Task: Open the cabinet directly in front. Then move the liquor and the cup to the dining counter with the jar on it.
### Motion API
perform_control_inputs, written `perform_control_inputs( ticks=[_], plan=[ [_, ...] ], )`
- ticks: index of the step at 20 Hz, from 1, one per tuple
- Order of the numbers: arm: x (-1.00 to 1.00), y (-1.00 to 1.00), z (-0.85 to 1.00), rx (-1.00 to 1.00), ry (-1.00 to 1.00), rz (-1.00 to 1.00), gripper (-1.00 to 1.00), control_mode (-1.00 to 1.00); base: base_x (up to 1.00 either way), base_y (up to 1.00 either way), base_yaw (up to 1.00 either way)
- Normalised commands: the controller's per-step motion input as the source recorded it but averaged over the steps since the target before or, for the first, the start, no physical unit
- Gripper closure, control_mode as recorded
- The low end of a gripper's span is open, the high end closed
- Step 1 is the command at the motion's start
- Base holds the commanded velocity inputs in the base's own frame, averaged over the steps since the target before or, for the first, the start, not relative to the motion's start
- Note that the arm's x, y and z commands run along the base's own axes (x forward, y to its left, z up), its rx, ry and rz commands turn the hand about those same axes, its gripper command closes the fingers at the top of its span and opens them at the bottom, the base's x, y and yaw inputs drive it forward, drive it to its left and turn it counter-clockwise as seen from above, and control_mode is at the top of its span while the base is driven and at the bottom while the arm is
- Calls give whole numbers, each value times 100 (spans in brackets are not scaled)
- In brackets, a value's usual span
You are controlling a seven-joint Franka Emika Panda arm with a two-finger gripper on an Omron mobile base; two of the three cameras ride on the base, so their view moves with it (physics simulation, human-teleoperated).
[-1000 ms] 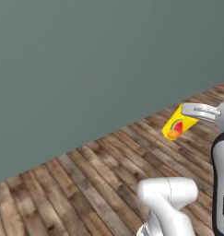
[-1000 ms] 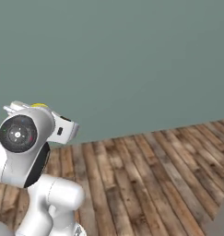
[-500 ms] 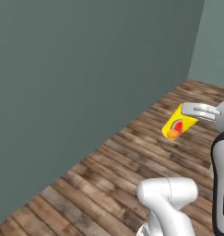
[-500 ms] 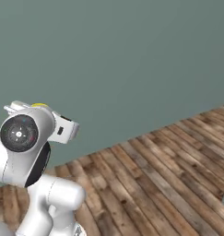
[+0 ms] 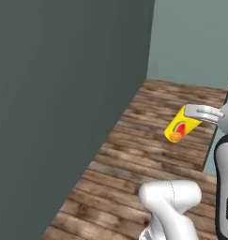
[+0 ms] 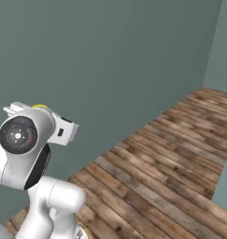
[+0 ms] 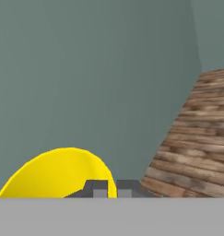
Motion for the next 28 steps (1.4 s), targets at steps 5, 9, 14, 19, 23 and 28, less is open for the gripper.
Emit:
perform_control_inputs(
  ticks=[5,9,14,19,23,28],
  plan=[
    [0,0,0,0,0,0,100,100,100,48,-46],
    [0,0,0,0,0,0,100,100,100,46,-45],
    [0,0,0,0,0,0,100,100,100,46,-51],
    [0,0,0,0,0,0,100,100,100,44,-47],
    [0,0,0,0,0,0,100,100,100,45,-36],
    [0,0,0,0,0,0,100,100,100,44,-33]
  ],
)
